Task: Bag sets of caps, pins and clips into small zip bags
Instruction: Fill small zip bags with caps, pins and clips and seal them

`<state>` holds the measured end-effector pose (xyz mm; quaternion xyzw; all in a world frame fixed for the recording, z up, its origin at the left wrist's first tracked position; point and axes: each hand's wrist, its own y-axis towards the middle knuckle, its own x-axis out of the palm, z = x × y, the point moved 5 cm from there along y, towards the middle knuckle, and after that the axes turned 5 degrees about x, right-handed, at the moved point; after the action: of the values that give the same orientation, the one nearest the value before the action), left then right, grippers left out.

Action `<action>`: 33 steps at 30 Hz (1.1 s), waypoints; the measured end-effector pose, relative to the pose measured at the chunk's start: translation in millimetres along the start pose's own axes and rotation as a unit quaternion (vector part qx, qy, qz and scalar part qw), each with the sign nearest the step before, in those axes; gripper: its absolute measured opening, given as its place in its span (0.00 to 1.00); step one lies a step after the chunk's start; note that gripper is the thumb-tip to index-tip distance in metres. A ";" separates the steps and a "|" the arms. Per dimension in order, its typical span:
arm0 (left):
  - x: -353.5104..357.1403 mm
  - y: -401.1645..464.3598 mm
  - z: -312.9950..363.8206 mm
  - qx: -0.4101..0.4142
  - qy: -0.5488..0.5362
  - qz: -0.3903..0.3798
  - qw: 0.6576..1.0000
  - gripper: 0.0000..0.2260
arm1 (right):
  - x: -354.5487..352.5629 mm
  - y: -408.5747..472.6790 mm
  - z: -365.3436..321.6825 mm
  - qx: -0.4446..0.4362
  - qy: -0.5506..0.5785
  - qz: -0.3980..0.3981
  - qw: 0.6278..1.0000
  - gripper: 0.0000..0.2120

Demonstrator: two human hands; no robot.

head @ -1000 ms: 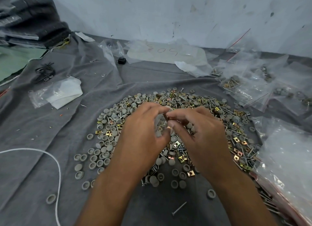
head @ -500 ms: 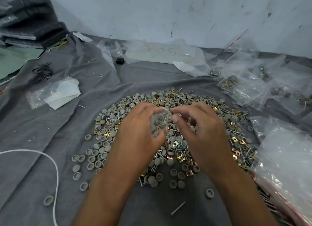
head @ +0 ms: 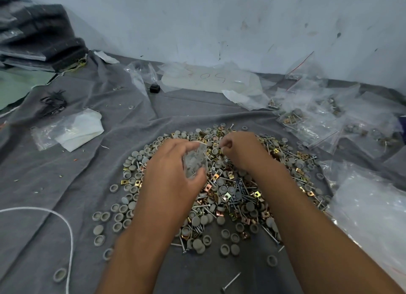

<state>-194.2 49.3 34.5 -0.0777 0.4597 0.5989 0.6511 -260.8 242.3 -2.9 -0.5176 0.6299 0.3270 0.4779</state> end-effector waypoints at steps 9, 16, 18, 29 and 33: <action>-1.4 0.1 -1.8 -0.005 -0.018 0.006 1.000 0.20 | 16.0 24.0 -9.1 -0.010 -0.109 -0.070 0.991 0.11; -3.1 -1.6 0.4 -0.006 -0.022 0.005 1.000 0.20 | 7.7 14.6 3.7 -0.027 0.000 -0.057 0.998 0.07; -3.1 -2.1 1.1 -0.006 -0.023 0.004 1.000 0.20 | 6.2 12.4 6.8 -0.033 0.007 -0.062 0.997 0.08; 4.7 -2.4 7.2 0.002 -0.026 -0.022 0.999 0.20 | -31.8 -74.2 12.4 -0.069 0.366 -0.036 0.927 0.06; 10.0 -5.8 12.5 0.010 -0.028 -0.035 0.999 0.20 | -26.1 -105.7 7.6 -0.084 0.408 -0.048 0.908 0.05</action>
<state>-184.3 62.9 32.0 -0.0708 0.4442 0.5734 0.6848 -156.7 231.5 27.9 -0.6734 0.7149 0.1155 0.1487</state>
